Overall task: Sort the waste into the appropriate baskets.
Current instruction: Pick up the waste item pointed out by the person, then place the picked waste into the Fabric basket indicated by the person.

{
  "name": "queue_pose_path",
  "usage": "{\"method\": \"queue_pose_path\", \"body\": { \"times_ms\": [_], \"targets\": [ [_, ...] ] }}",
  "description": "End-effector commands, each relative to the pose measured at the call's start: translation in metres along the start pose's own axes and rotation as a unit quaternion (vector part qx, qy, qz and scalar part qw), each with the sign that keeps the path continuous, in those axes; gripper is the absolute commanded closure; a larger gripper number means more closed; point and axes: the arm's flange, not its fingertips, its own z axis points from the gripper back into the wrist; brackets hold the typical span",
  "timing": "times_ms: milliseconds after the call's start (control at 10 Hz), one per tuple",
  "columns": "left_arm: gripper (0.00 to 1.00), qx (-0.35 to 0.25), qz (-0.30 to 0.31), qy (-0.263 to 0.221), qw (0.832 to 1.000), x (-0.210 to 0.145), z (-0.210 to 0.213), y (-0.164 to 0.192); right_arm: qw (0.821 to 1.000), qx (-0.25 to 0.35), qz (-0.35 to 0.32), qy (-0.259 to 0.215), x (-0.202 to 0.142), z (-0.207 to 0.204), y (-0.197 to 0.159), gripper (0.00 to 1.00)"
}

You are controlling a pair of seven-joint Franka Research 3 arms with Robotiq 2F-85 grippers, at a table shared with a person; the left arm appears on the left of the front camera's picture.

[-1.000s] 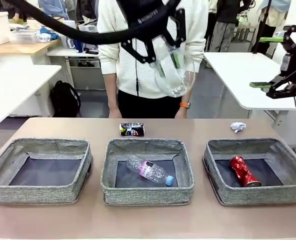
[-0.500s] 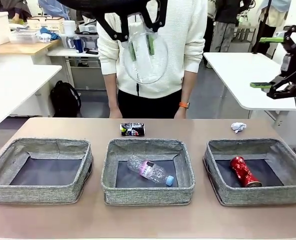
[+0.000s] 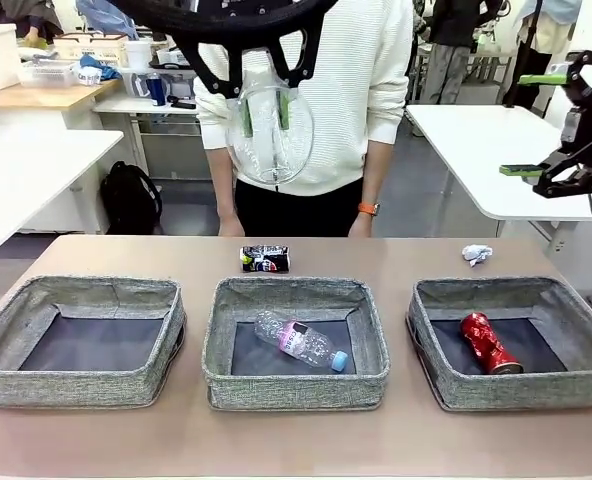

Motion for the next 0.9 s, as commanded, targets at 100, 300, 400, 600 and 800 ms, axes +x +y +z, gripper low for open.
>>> {"method": "queue_pose_path", "body": {
  "times_ms": [100,300,400,600,800],
  "targets": [
    [0.66,-0.010,0.002,-0.004,1.000,-0.0049,0.0037,0.0021,1.000,0.002,0.005,0.002,-0.0003,0.0004,0.0021,0.00],
    [0.66,-0.010,0.002,-0.004,1.000,-0.0049,0.0037,0.0021,1.000,0.002,0.005,0.002,-0.0003,0.0004,0.0021,0.00],
    [0.66,-0.010,0.002,-0.004,1.000,-0.0049,0.0037,0.0021,1.000,0.002,0.005,0.002,-0.0003,0.0004,0.0021,0.00],
    [0.66,-0.010,0.002,-0.004,1.000,-0.0049,0.0037,0.0021,1.000,0.002,0.005,0.002,-0.0003,0.0004,0.0021,0.00],
    [0.66,-0.010,0.002,-0.004,1.000,-0.0049,0.0037,0.0021,1.000,0.002,0.005,0.002,-0.0003,0.0004,0.0021,0.00]
  ]
}}
